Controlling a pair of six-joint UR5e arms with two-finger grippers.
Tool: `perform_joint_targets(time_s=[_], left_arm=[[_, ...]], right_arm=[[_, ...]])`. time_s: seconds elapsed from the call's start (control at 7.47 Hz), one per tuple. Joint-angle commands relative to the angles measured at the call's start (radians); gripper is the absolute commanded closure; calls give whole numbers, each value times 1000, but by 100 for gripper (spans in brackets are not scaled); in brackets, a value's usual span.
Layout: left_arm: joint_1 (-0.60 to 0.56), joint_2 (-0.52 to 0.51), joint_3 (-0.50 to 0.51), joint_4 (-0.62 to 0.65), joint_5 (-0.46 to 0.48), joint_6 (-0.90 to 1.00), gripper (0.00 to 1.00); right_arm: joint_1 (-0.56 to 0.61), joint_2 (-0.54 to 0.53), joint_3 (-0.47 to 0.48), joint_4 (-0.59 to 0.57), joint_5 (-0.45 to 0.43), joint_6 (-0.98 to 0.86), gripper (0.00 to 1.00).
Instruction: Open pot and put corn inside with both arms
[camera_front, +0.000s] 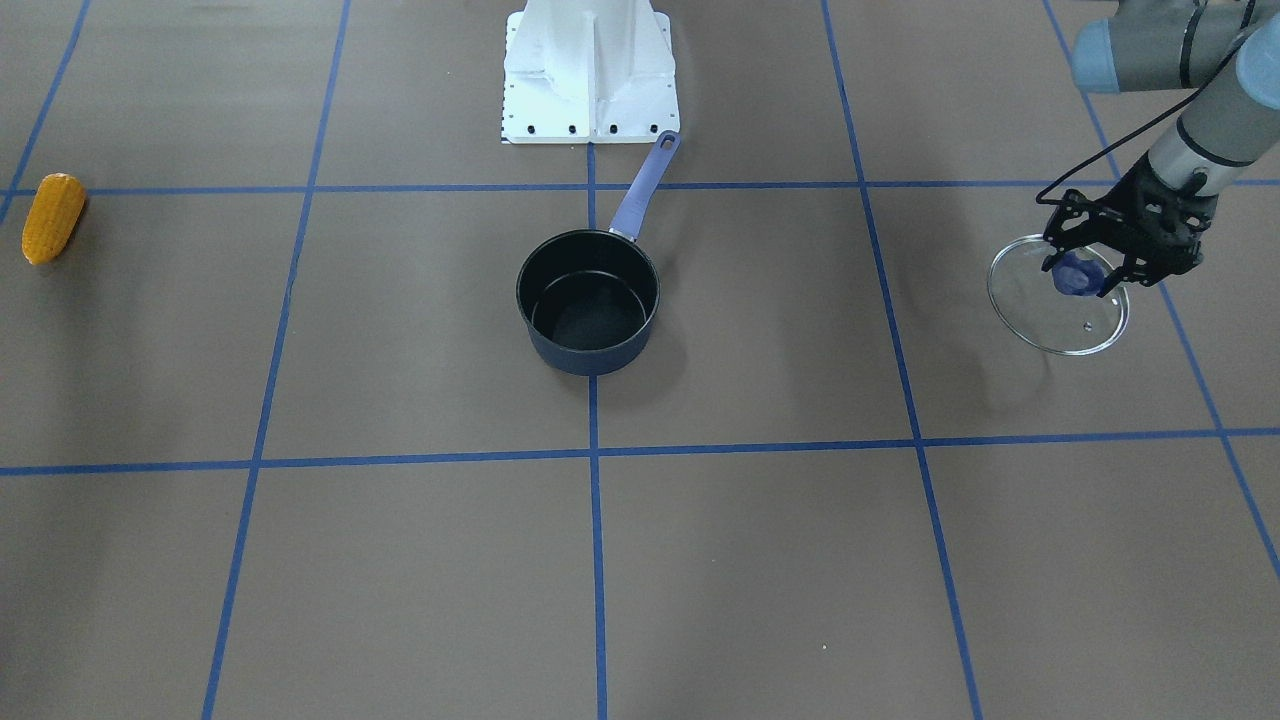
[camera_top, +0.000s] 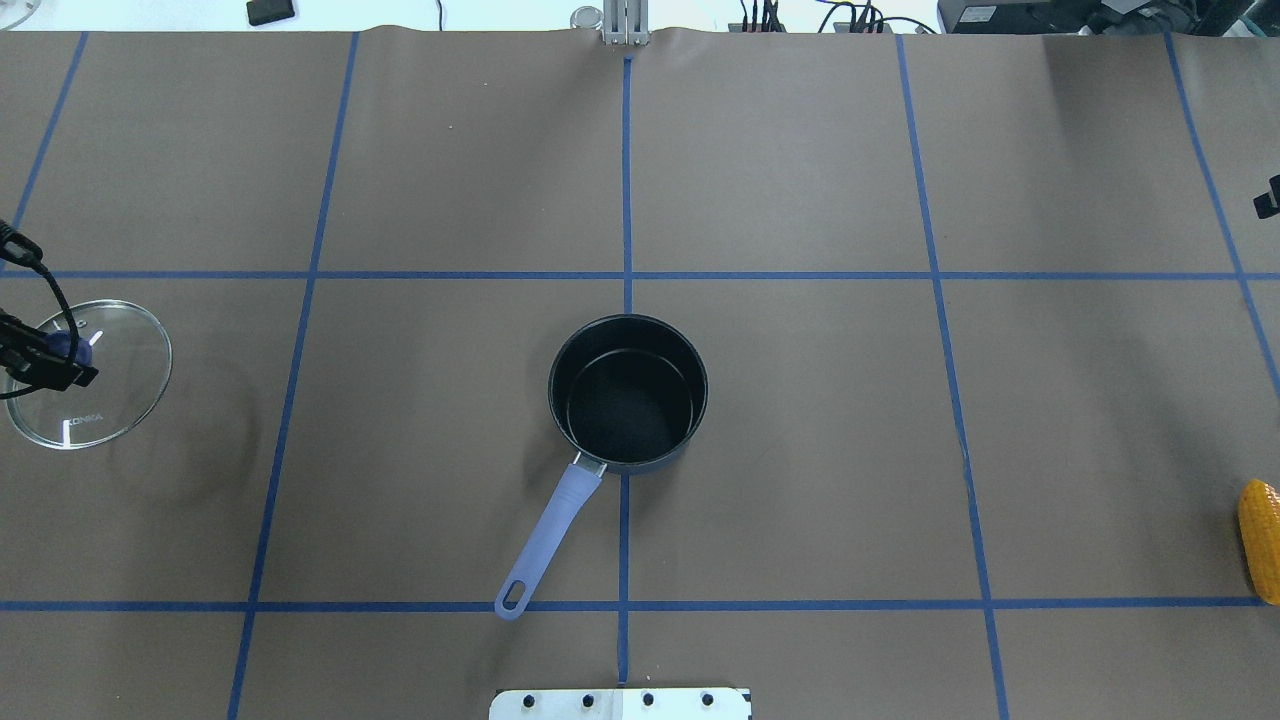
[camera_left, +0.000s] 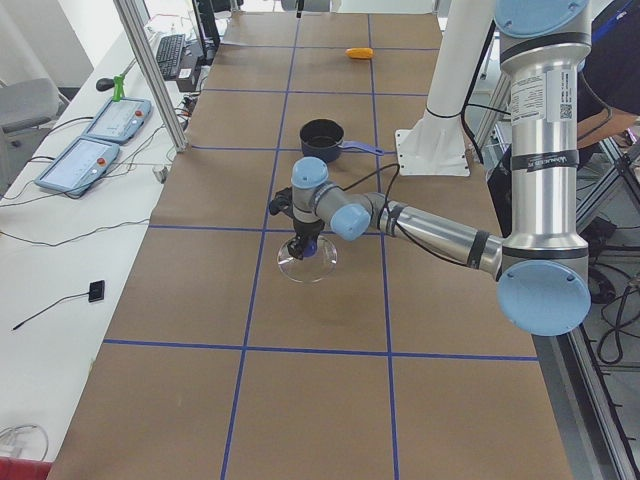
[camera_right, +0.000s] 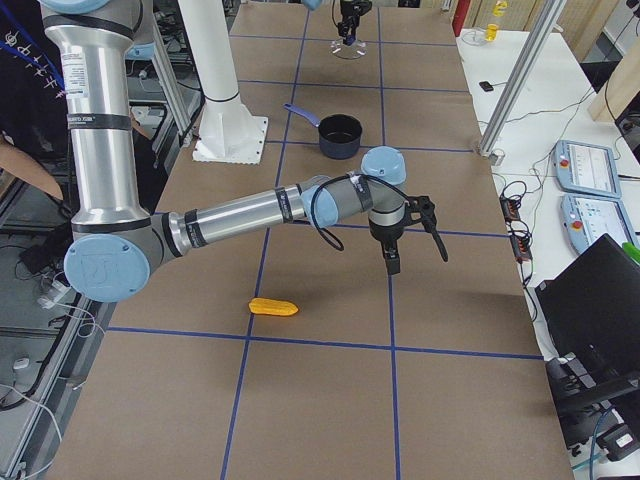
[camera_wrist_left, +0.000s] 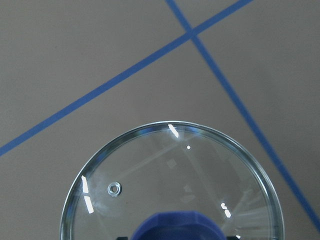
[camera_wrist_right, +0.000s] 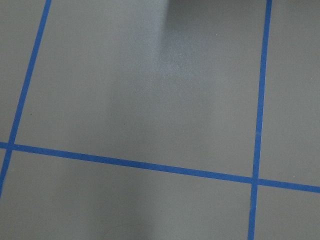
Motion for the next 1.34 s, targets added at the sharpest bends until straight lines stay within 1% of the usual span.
perform_joint_targets(time_s=[0.0,0.13,0.4,0.54,0.67,0.94,1.07,1.2], left_arm=[[5,15,133,-184,0,-4,91],[10,14,135,-183,5,-5,83],[11,6,160,-189,10,-4,72],[11,2,160,-189,10,-2,58],[11,2,160,-191,10,-1,33],[13,-2,157,-198,11,2,2],[10,-11,141,-191,-1,-2,1],[-8,-23,135,-148,-30,1,1]], right_arm=[[0,0,-1,0,-1,0,0],[0,0,-1,0,-1,1,0],[0,0,-1,0,-1,0,0],[-2,0,-1,0,-1,0,0],[-3,0,-1,0,-1,0,0],[-6,-2,1,0,2,1,0],[-8,-3,7,0,4,1,0],[-8,-5,14,0,7,3,0]])
